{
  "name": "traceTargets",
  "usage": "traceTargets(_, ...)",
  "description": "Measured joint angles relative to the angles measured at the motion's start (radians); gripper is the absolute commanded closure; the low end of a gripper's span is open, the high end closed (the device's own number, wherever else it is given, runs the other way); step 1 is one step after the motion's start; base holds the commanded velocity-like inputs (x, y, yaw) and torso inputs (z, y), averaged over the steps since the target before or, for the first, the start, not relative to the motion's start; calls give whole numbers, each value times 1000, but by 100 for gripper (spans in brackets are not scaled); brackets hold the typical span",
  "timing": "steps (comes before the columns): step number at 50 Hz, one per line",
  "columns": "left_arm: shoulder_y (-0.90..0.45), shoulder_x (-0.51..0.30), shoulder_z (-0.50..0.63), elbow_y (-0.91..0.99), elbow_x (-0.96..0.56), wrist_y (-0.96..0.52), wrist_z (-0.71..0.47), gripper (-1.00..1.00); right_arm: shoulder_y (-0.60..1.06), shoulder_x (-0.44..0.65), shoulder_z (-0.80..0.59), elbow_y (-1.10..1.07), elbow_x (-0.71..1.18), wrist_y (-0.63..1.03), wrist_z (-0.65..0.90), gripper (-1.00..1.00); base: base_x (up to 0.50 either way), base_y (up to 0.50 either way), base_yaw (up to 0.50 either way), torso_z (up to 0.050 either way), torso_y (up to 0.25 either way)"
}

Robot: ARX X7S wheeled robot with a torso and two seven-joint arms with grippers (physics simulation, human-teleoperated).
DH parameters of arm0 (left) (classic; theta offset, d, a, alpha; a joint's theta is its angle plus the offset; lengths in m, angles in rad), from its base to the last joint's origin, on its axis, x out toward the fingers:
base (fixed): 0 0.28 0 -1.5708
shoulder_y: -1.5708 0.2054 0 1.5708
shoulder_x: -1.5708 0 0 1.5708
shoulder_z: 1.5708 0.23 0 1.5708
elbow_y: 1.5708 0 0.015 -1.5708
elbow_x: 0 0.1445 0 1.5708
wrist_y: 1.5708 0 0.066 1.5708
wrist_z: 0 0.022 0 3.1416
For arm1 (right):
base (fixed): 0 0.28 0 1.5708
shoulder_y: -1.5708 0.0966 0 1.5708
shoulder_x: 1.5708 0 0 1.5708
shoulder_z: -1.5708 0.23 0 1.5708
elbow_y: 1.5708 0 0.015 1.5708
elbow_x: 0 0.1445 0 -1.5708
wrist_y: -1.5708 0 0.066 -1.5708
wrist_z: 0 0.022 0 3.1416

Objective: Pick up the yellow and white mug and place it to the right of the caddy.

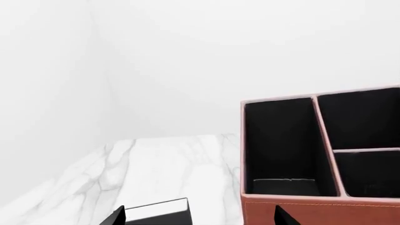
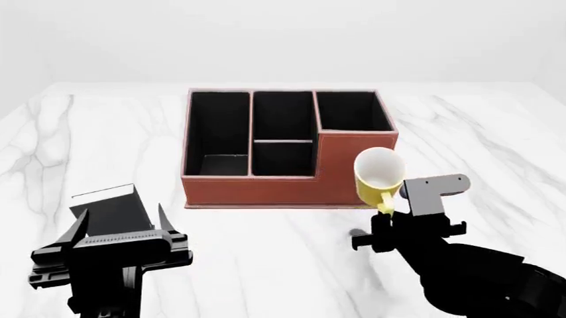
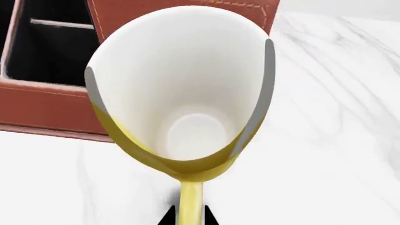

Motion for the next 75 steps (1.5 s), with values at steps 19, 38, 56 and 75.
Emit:
traceTargets(19, -5, -6, 7, 1, -5, -4, -7, -100, -19, 51, 27, 21, 26, -24, 35, 100, 0, 0, 0, 0, 1)
traceTargets(38, -7, -12, 14, 0, -9, -5, -15, -100, -17, 60, 45, 88, 42, -25, 62, 100, 0, 0, 0, 0, 1)
traceTargets(56, -11, -17, 21, -5, -12, -7, -23, -100, 41, -42, 46, 328, 37, 13, -4, 100, 0, 0, 0, 0, 1)
traceTargets(75, -23, -21, 32, -16, -14, -14, -30, -100, 132, -308, 21, 875, -8, 21, -264, 100, 0, 0, 0, 0, 1)
